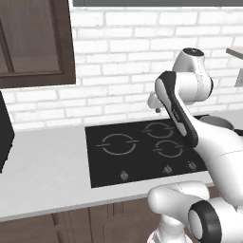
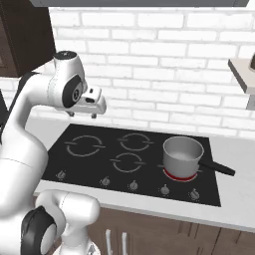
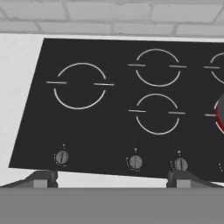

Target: Turn off the front right burner of the stove.

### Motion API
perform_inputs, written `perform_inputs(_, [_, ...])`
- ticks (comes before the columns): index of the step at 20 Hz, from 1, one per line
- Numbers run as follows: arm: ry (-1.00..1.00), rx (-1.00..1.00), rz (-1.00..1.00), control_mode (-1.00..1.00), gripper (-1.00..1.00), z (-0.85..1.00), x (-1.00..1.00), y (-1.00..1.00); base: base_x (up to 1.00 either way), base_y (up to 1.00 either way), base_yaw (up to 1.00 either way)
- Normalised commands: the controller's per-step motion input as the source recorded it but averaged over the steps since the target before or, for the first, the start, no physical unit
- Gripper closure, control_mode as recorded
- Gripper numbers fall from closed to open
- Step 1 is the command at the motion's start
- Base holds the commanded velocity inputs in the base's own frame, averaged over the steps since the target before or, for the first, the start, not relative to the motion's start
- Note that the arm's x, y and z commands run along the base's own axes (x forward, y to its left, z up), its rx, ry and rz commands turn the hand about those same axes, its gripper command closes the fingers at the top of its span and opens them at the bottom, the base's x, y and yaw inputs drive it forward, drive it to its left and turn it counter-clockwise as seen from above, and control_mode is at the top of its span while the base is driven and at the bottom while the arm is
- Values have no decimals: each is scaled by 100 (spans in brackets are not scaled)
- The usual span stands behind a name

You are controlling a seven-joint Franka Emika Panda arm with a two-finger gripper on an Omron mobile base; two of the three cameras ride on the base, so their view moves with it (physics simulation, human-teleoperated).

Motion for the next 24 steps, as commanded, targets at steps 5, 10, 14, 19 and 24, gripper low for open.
perform_inputs(5, [-1,17,-8,-100,-100,-18,-51,-29,0,0,0])
perform_inputs(10, [-12,24,-14,-100,-100,-20,-87,-44,0,0,0])
perform_inputs(14, [-23,20,-13,-100,-100,-52,-100,-91,0,0,0])
perform_inputs(19, [-29,4,0,-100,-100,-55,-100,-100,0,0,0])
perform_inputs(24, [-27,-9,15,-100,-100,-13,-88,-100,0,0,0])
